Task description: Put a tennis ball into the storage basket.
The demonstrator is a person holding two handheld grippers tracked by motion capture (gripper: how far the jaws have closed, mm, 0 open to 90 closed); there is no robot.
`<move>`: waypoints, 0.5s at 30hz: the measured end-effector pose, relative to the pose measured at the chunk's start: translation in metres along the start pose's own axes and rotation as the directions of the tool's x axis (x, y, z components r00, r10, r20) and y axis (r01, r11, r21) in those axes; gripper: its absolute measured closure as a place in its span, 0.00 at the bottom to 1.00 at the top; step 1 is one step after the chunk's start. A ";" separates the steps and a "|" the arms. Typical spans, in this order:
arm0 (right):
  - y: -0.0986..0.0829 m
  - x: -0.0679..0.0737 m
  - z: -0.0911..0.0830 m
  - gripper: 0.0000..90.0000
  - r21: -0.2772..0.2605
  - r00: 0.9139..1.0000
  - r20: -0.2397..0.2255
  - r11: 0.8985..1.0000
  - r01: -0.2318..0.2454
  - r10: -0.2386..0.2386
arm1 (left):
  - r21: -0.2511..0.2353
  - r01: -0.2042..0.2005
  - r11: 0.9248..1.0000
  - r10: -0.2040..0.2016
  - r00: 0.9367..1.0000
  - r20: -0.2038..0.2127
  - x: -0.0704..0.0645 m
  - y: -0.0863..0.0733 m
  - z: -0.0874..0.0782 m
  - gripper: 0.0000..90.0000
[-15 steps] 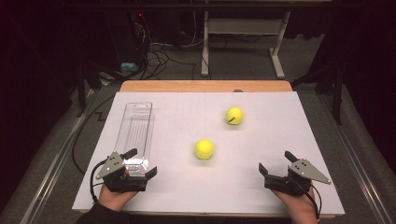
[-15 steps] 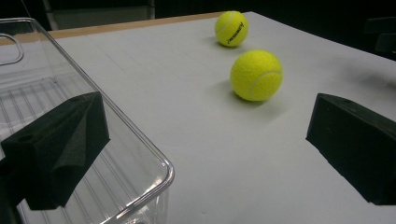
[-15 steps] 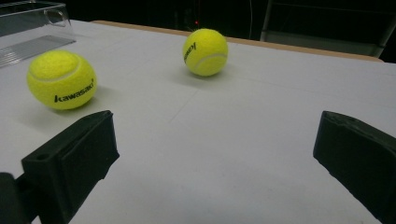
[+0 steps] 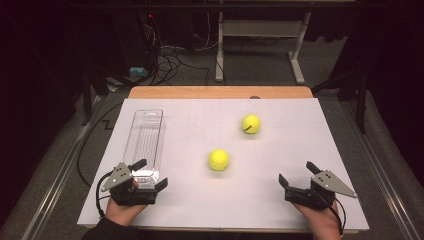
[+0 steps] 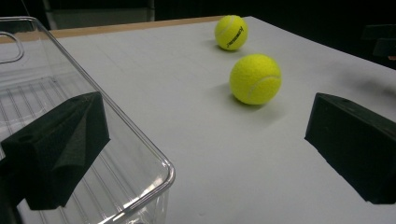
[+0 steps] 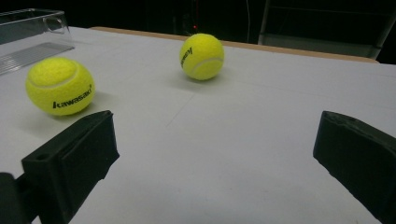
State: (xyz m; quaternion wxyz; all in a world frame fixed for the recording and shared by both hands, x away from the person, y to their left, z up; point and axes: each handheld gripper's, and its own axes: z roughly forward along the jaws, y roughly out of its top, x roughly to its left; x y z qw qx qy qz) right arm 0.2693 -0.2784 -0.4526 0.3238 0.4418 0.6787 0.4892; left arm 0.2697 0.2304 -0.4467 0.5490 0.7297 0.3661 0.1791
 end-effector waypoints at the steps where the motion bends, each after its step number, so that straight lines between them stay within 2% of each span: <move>1: 0.000 0.000 0.000 0.00 -0.002 1.000 -0.001 1.000 0.001 -0.001 | 0.000 0.000 1.000 0.000 1.000 0.001 0.000 0.000 0.000 0.01; 10: 0.000 0.000 0.000 0.00 0.002 1.000 -0.001 1.000 -0.004 0.004 | 0.004 0.004 1.000 -0.004 1.000 0.016 -0.002 0.001 0.002 0.01; 15: 0.000 0.001 0.000 0.00 0.000 1.000 -0.003 1.000 0.001 -0.001 | 0.016 -0.009 1.000 0.009 0.999 0.031 -0.008 0.004 0.007 0.01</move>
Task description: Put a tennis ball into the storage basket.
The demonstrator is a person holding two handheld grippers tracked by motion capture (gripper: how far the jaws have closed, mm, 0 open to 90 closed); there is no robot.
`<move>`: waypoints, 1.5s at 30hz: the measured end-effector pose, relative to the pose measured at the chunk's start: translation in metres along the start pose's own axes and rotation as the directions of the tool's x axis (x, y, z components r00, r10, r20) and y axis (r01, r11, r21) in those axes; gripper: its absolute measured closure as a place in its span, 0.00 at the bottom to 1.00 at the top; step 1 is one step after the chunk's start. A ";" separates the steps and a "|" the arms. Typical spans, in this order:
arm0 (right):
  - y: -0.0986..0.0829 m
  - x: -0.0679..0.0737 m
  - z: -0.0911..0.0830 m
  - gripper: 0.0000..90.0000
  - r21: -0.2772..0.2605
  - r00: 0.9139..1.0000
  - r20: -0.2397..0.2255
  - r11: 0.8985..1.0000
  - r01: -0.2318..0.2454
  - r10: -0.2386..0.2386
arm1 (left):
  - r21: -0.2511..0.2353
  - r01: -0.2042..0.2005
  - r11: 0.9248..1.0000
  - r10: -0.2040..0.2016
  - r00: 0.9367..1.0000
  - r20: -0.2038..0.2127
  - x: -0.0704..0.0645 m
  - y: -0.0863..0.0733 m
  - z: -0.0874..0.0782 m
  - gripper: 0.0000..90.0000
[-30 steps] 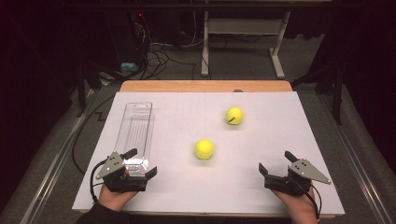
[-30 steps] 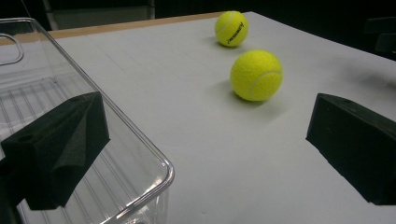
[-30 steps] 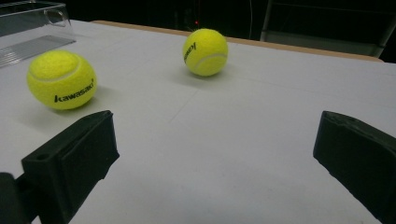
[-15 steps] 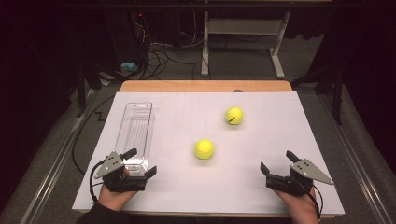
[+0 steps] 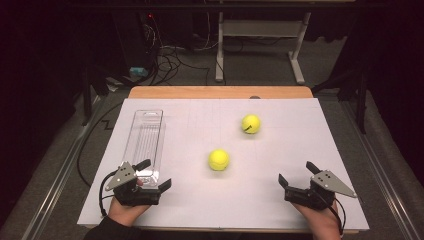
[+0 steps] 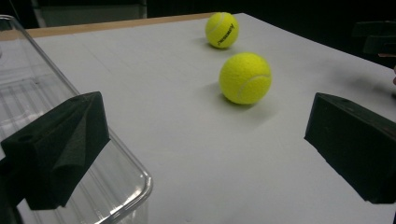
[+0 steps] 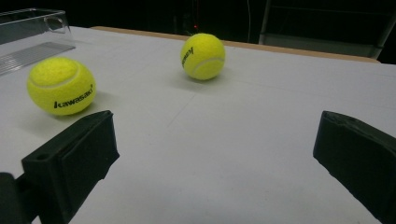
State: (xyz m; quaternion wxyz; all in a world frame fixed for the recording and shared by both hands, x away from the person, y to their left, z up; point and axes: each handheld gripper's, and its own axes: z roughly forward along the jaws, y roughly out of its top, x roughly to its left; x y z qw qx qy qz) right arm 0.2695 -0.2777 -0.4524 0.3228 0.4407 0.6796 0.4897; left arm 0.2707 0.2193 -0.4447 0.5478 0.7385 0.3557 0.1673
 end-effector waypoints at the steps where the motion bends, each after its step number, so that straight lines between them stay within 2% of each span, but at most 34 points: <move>1: 0.000 0.000 0.000 0.00 -0.001 1.000 -0.001 1.000 0.002 -0.002 | 0.004 -0.006 1.000 0.006 1.000 0.004 -0.002 0.001 0.001 0.01; 13: 0.000 0.002 0.001 0.00 0.002 1.000 -0.010 1.000 0.007 -0.007 | 0.057 -0.065 0.996 0.062 0.997 0.048 -0.023 0.007 0.020 0.01; 21: -0.001 0.003 0.003 0.00 0.008 1.000 -0.014 1.000 0.012 -0.012 | 0.114 -0.106 0.988 0.097 0.992 0.081 -0.038 0.009 0.032 0.01; 27: -0.002 0.003 0.003 0.00 0.012 1.000 -0.017 1.000 0.014 -0.014 | 0.154 -0.124 0.980 0.112 0.990 0.084 -0.043 0.008 0.039 0.01; 29: -0.002 0.003 0.003 0.00 0.012 1.000 -0.018 1.000 0.014 -0.013 | 0.188 -0.145 0.971 0.130 0.987 0.092 -0.046 0.007 0.043 0.01; 31: -0.002 0.003 0.003 0.00 0.012 1.000 -0.020 1.000 0.013 -0.013 | 0.208 -0.151 0.966 0.135 0.987 0.092 -0.049 0.006 0.045 0.01; 32: -0.002 0.003 0.004 0.00 0.012 1.000 -0.022 1.000 0.014 -0.013 | 0.224 -0.163 0.961 0.146 0.985 0.094 -0.049 0.006 0.046 0.01; 35: -0.002 0.004 0.004 0.00 0.014 1.000 -0.023 1.000 0.016 -0.016 | 0.260 -0.166 0.951 0.146 0.985 0.095 -0.052 0.004 0.050 0.01; 37: -0.002 0.004 0.005 0.00 0.015 1.000 -0.025 1.000 0.017 -0.016 | 0.288 -0.177 0.941 0.153 0.983 0.103 -0.053 0.003 0.052 0.01; 38: -0.002 0.004 0.005 0.00 0.015 1.000 -0.025 1.000 0.017 -0.016 | 0.288 -0.177 0.941 0.153 0.983 0.103 -0.053 0.003 0.052 0.01; 42: -0.002 0.005 0.005 0.00 0.015 0.999 -0.034 1.000 0.025 -0.025 | 0.354 -0.183 0.917 0.154 0.982 0.109 -0.055 -0.001 0.060 0.01; 45: -0.002 0.006 0.005 0.00 0.015 0.999 -0.032 0.999 0.029 -0.029 | 0.382 -0.177 0.907 0.144 0.983 0.114 -0.056 -0.001 0.064 0.01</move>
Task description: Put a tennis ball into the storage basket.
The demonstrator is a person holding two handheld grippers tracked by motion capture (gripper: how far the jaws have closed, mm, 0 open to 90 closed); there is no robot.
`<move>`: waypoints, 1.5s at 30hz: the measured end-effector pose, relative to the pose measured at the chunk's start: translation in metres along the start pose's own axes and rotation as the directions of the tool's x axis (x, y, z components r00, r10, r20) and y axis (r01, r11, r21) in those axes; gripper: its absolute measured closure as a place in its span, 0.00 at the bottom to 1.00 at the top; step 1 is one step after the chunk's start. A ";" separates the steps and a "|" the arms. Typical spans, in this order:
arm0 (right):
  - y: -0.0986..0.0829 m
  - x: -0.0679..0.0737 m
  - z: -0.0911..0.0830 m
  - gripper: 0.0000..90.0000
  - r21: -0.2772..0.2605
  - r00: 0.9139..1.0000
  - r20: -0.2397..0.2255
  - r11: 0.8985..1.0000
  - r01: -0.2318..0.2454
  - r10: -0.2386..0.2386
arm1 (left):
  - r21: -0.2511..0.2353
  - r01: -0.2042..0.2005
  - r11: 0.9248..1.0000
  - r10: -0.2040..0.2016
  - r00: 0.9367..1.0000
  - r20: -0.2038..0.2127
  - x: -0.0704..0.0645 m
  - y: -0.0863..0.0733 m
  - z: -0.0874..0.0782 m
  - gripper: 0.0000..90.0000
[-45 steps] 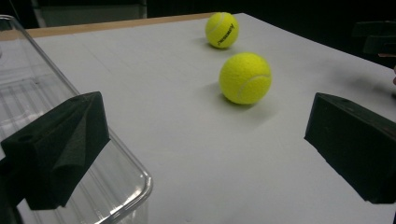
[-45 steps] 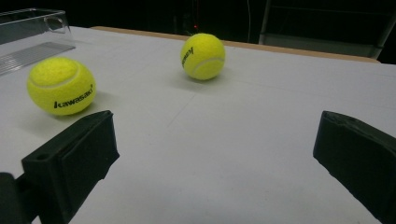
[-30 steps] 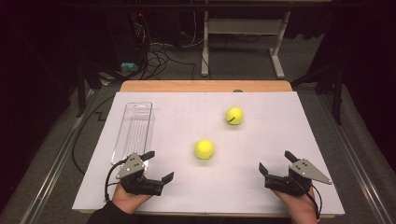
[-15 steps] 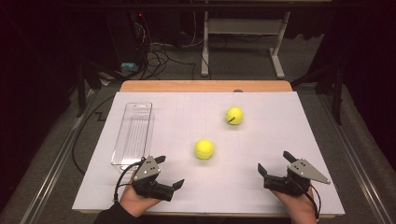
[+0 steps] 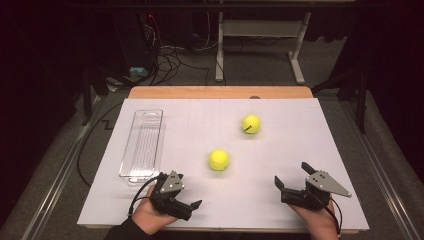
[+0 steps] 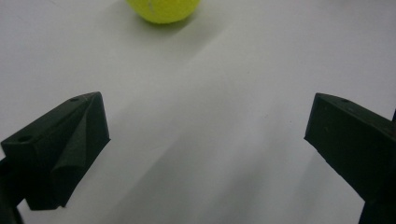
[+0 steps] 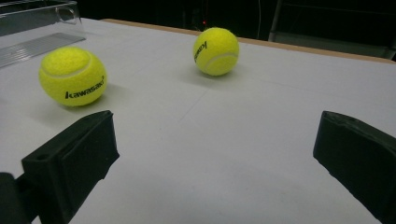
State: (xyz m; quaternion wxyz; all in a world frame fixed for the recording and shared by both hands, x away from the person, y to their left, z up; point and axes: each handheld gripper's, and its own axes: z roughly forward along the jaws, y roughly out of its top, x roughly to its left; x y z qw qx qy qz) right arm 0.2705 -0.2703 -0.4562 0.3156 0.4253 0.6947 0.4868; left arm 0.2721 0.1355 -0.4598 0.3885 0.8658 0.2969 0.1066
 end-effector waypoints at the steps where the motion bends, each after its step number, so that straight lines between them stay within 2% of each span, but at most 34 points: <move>1: 0.000 0.000 0.000 0.00 0.000 1.000 0.002 1.000 0.002 -0.002 | 0.003 0.004 1.000 -0.004 1.000 0.005 0.000 0.000 0.001 0.01; 6: 0.000 0.000 0.000 0.00 0.002 1.000 0.000 1.000 0.003 -0.003 | 0.037 0.021 0.999 -0.021 1.000 0.022 -0.001 0.004 0.003 0.01; 8: 0.000 0.001 0.000 0.00 0.001 1.000 -0.008 1.000 0.005 -0.005 | 0.059 0.025 0.998 -0.026 1.000 0.005 -0.002 0.013 0.003 0.01; 12: -0.001 0.002 0.001 0.00 0.004 1.000 -0.015 1.000 0.015 -0.015 | 0.074 0.058 0.996 -0.058 0.998 0.002 0.000 0.031 0.006 0.01; 16: -0.002 0.001 0.000 0.00 0.005 1.000 -0.018 1.000 0.004 -0.003 | 0.093 0.059 0.994 -0.059 0.998 -0.006 0.003 0.048 0.014 0.01; 18: -0.002 0.000 -0.001 0.00 0.002 1.000 -0.017 1.000 0.003 -0.003 | 0.093 0.059 0.994 -0.059 0.998 -0.003 0.005 0.052 0.016 0.01; 19: -0.002 0.000 -0.001 0.00 0.001 1.000 -0.017 1.000 -0.004 0.004 | 0.099 0.078 0.992 -0.078 0.997 -0.003 0.008 0.058 0.021 0.01; 21: -0.002 -0.001 -0.002 0.00 -0.001 1.000 -0.016 1.000 -0.007 0.007 | 0.102 0.083 0.991 -0.083 0.997 -0.005 0.011 0.063 0.026 0.01; 26: -0.002 -0.001 -0.002 0.00 -0.001 1.000 -0.015 1.000 -0.010 0.010 | 0.110 0.081 0.991 -0.080 0.997 -0.015 0.014 0.075 0.035 0.01; 30: -0.002 -0.001 -0.002 0.00 -0.002 1.000 -0.016 1.000 -0.012 0.012 | 0.113 0.078 0.991 -0.075 0.997 -0.031 0.017 0.087 0.051 0.01; 36: -0.002 -0.002 -0.003 0.00 -0.004 1.000 -0.012 1.000 -0.019 0.019 | 0.117 0.095 0.989 -0.090 0.995 -0.041 0.023 0.097 0.068 0.02; 40: -0.002 -0.004 -0.004 0.00 -0.009 1.000 -0.010 1.000 -0.021 0.021 | 0.124 0.131 0.984 -0.126 0.991 -0.047 0.028 0.104 0.081 0.06; 45: -0.002 -0.004 -0.004 0.00 -0.010 1.000 -0.011 1.000 -0.024 0.023 | 0.139 0.144 0.980 -0.137 0.989 -0.053 0.030 0.106 0.087 0.15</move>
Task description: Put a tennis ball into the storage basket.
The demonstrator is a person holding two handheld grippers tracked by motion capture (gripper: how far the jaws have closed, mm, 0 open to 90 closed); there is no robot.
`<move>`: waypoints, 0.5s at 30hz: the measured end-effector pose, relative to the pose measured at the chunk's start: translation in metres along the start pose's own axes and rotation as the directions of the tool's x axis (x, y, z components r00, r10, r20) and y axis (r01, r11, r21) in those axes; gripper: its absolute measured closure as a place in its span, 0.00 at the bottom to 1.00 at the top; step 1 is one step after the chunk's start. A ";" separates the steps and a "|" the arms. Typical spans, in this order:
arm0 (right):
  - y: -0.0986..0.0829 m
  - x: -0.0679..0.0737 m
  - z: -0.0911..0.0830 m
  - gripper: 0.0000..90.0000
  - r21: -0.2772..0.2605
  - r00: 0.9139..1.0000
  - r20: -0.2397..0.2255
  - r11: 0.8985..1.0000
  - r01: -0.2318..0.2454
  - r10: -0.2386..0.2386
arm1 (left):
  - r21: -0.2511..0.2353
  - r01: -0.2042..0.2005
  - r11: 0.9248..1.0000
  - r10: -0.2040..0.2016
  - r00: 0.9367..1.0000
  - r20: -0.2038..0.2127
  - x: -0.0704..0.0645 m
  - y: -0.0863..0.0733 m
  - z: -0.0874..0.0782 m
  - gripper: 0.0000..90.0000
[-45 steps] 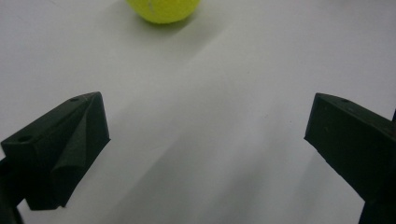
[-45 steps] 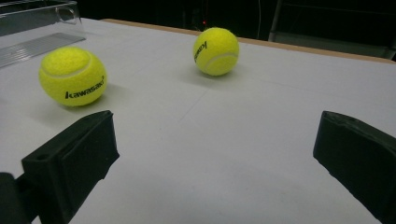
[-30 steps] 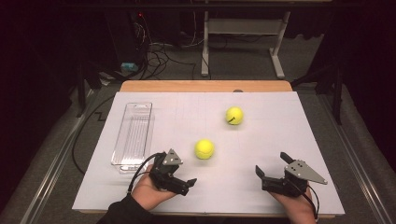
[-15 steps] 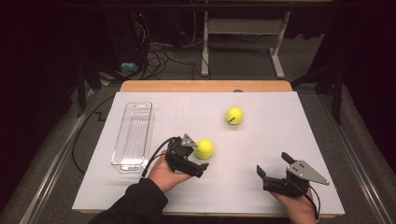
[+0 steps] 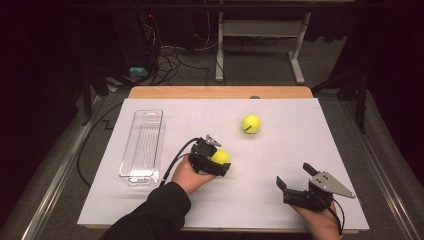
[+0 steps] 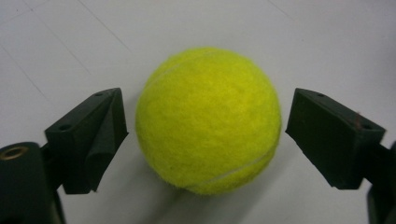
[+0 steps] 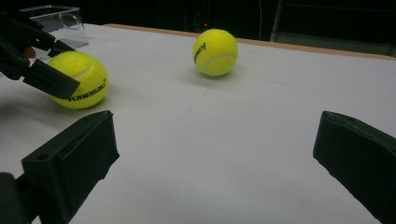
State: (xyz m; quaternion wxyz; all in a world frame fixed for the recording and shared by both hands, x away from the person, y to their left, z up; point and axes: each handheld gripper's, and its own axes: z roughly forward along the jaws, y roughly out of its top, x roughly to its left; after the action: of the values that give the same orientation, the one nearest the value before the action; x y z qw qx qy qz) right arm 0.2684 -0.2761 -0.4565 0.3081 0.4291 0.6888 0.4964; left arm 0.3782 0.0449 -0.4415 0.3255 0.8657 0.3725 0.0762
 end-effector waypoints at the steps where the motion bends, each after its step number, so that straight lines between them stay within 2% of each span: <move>1: 0.000 0.000 0.000 0.00 -0.001 1.000 0.000 1.000 0.001 -0.001 | 0.000 0.000 1.000 0.000 1.000 0.000 0.000 0.000 0.000 0.18; 4: 0.000 0.000 0.000 0.00 -0.003 1.000 0.000 1.000 0.001 -0.001 | 0.022 -0.012 1.000 0.012 1.000 -0.012 -0.002 -0.001 0.004 0.22; 7: 0.001 0.000 -0.001 0.00 -0.003 1.000 0.003 1.000 0.004 -0.004 | 0.022 -0.026 0.999 0.026 0.999 -0.021 -0.002 -0.001 0.004 0.28; 13: 0.001 0.001 -0.001 0.00 -0.004 1.000 0.001 1.000 0.009 -0.009 | 0.031 -0.038 0.999 0.038 0.999 -0.022 -0.003 -0.002 0.002 0.30; 15: 0.001 0.001 -0.001 0.00 -0.005 1.000 0.001 1.000 0.009 -0.009 | 0.035 -0.034 0.999 0.034 0.999 -0.006 -0.002 -0.002 0.001 0.30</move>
State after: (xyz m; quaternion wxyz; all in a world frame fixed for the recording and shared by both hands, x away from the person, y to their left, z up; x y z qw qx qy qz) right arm 0.2674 -0.2755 -0.4549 0.3118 0.4256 0.6892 0.4966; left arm 0.3759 0.0436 -0.4429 0.3078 0.8771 0.3603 0.0782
